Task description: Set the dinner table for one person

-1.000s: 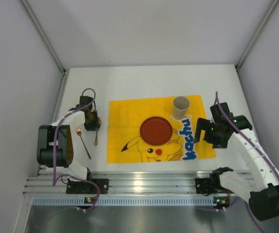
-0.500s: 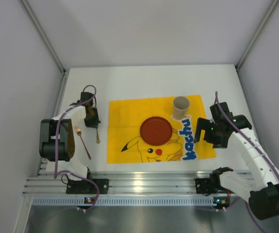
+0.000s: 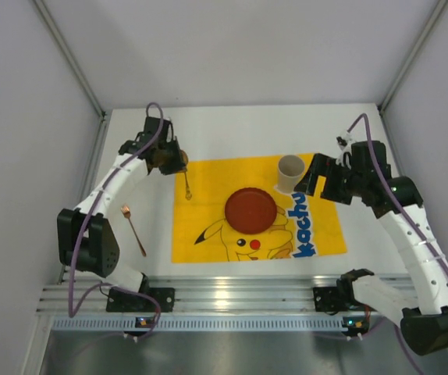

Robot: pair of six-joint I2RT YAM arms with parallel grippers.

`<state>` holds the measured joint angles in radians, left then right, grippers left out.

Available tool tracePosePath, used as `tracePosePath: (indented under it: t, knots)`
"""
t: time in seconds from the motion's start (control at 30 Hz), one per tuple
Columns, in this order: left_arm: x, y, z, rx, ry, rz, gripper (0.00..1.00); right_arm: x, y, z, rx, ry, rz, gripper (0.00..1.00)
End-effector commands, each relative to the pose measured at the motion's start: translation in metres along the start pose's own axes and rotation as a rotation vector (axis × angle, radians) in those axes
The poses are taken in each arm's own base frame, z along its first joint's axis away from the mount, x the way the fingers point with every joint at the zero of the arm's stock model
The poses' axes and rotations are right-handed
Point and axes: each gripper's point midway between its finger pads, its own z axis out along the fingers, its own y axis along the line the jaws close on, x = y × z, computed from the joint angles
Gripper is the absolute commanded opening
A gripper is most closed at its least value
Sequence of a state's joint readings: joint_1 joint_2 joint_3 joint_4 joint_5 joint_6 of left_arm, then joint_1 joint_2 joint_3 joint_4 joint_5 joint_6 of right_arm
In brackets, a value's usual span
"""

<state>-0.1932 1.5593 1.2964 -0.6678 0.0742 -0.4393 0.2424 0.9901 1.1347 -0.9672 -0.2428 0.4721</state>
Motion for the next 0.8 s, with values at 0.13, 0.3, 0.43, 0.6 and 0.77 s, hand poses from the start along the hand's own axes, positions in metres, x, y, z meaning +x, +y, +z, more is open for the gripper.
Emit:
tracePosePath:
  t: [0.13, 0.3, 0.43, 0.6, 0.77]
  knots:
    - [0.021, -0.146, -0.039, 0.304, 0.033, -0.086, 0.0, -0.035, 0.09, 0.0, -0.326, -0.062, -0.108, 1.0]
    - [0.03, -0.231, -0.061, 0.466, 0.045, -0.078, 0.0, -0.039, 0.115, 0.01, -0.358, -0.049, -0.136, 0.99]
    - [0.038, -0.277, -0.066, 0.535, 0.079, -0.07, 0.0, -0.029, 0.123, 0.025, -0.344, -0.019, -0.16, 0.97]
    - [0.042, -0.321, -0.094, 0.629, 0.091, -0.049, 0.0, -0.017, 0.122, 0.038, -0.288, -0.005, -0.19, 0.93]
    - [0.045, -0.334, -0.114, 0.674, 0.101, -0.062, 0.0, -0.013, 0.112, 0.042, -0.247, -0.014, -0.194, 0.72]
